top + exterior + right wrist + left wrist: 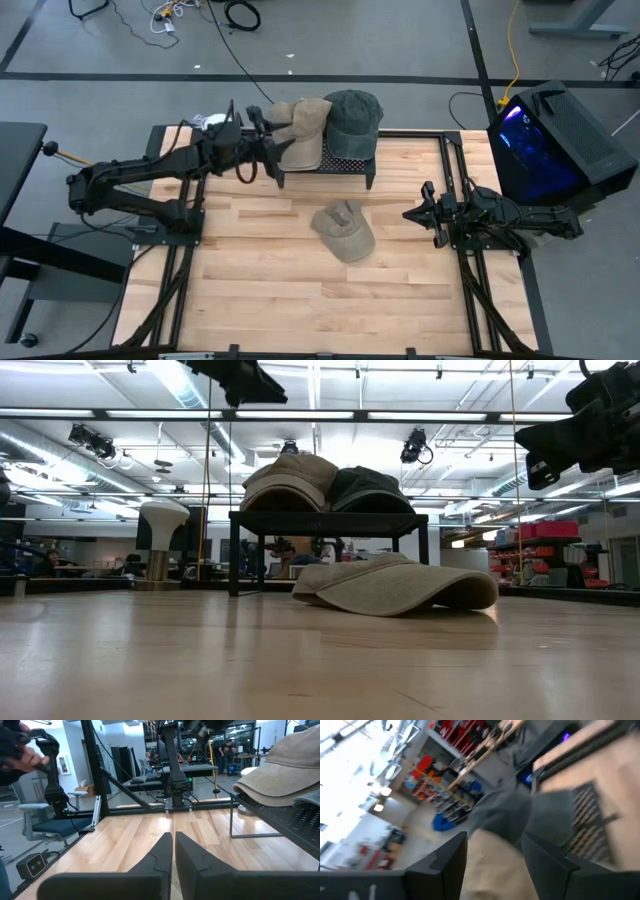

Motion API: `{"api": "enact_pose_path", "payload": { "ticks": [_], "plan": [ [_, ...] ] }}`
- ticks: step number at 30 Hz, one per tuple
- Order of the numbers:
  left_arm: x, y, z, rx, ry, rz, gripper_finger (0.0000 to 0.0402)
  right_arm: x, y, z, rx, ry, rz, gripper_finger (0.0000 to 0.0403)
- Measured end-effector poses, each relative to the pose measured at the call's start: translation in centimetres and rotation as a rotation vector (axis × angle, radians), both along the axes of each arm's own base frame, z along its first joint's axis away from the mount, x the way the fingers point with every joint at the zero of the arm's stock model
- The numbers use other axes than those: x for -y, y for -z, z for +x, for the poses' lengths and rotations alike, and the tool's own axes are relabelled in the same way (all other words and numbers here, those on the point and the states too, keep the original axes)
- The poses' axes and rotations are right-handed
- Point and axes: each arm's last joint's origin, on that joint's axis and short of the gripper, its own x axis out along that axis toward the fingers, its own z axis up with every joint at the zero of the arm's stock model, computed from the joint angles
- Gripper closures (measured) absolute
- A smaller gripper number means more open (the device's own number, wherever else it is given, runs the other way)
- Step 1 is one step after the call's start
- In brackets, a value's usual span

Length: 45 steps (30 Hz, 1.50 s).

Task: Pick & Place hat
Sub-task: Stack the brown cap on the other brown cap on the shelf

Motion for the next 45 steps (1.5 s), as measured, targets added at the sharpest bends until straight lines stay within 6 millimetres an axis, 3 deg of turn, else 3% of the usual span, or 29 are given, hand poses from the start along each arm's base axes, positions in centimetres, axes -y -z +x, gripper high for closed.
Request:
{"api": "enact_pose_path", "payload": {
  "ticks": [14, 20, 30, 45],
  "plan": [
    [5.2, 1.2, 2.3, 0.217, 0.18, -0.562, 0.0207, 0.0, 0.0, 0.0, 0.0, 0.0, 0.0, 0.0378],
    [6.7, 1.9, 2.8, 0.202, 0.278, -0.769, 0.0207, 0.0, 0.0, 0.0, 0.0, 0.0, 0.0, 0.0378],
    [9.5, 3.9, 3.9, 0.039, 0.358, -0.768, 0.0207, 0.0, 0.0, 0.0, 0.001, 0.0, 0.0, 0.0378],
    [13.8, 8.7, 6.8, -0.183, 0.394, -0.693, 0.0207, 0.0, 0.0, 0.0, 0.0, 0.0, 0.0, 0.0378]
  ]
}}
